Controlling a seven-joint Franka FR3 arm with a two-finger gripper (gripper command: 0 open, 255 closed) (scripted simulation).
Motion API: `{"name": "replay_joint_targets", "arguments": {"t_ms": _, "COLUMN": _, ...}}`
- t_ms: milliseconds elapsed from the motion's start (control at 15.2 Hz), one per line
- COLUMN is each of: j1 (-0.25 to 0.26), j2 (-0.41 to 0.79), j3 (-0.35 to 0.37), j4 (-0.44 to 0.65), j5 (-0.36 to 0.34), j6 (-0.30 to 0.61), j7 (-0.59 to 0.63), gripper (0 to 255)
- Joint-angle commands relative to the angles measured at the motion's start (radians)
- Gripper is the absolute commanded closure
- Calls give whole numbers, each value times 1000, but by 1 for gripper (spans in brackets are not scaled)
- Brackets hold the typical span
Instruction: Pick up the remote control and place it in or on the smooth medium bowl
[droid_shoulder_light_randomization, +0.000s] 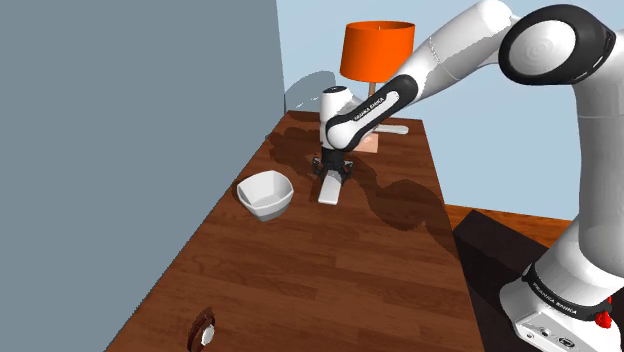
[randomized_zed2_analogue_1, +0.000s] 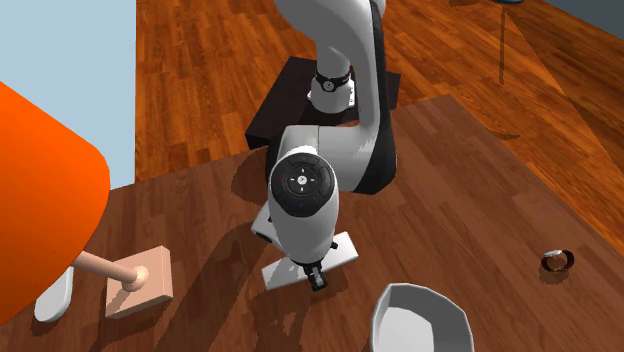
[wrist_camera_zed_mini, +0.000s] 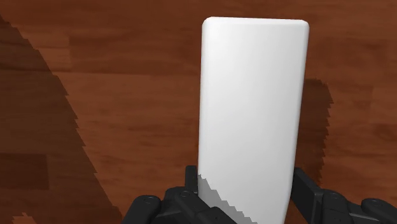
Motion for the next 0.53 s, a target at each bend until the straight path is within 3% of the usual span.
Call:
{"name": "replay_joint_targets", "arguments": {"t_ms": 0, "j1": -3, "j2": -20, "j3": 3, "j4": -2, "j5": 5, "j6": -18, "j7": -3, "gripper": 255}}
{"name": "replay_joint_targets", "arguments": {"t_ms": 462, "j1": -10, "j2": -80, "j3": 14, "j4": 10, "j5": 22, "j6": -89, "j7": -14, "gripper": 255}}
